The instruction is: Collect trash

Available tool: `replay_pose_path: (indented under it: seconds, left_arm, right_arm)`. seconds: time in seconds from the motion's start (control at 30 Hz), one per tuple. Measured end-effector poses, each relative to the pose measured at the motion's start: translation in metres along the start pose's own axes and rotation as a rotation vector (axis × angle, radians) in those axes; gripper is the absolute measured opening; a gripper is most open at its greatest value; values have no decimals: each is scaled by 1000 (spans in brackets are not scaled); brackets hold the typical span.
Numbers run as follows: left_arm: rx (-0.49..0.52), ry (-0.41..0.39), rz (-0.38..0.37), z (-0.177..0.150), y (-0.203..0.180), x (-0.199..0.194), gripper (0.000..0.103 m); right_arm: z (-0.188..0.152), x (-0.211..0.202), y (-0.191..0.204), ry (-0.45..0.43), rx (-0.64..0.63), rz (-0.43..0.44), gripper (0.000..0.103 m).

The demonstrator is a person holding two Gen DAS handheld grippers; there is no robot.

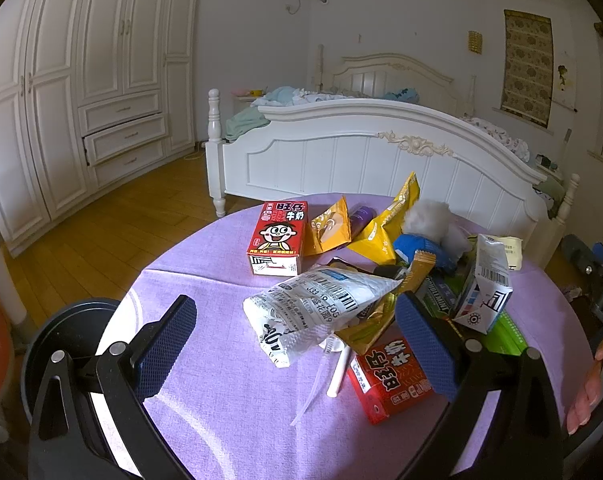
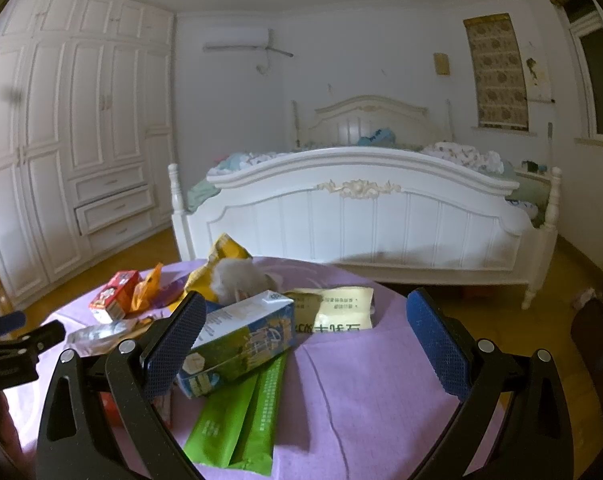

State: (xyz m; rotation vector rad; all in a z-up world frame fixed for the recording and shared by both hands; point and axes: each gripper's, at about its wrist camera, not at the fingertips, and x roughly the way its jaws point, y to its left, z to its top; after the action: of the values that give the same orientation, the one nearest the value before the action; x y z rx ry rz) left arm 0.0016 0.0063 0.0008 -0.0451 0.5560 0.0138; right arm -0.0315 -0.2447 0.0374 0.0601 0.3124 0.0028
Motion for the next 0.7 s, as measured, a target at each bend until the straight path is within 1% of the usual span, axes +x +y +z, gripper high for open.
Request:
replay_pose_path:
  seconds: [0.23, 0.37, 0.43, 0.5, 0.53, 0.6, 0.63, 0.67, 0.7]
  left_arm:
    - [-5, 1, 2, -1, 0, 2, 98]
    - [9, 4, 10, -2, -1, 2, 98]
    - [-6, 8, -10, -1, 2, 2, 98]
    - [-24, 11, -58, 1, 9, 2, 98]
    - [-29, 27, -87, 5, 15, 5, 98]
    - [-13, 78, -115, 18, 27, 17, 98]
    - [-6, 89, -122, 24, 31, 22, 98]
    - [5, 107, -136, 32, 36, 31, 98]
    - [14, 148, -155, 44, 42, 46, 98]
  right_arm:
    - [0, 3, -2, 17, 7, 0, 99]
    - [0, 5, -3, 24, 15, 1, 99]
    - [-1, 8, -4, 42, 21, 8, 99]
    - [-2, 13, -9, 90, 48, 68, 99]
    - [-2, 17, -14, 125, 66, 132, 99]
    - [3, 25, -22, 187, 91, 210, 99]
    - [8, 32, -26, 225, 103, 247, 99]
    - [17, 43, -26, 272, 107, 279, 99]
    - [27, 52, -26, 297, 104, 291, 99]
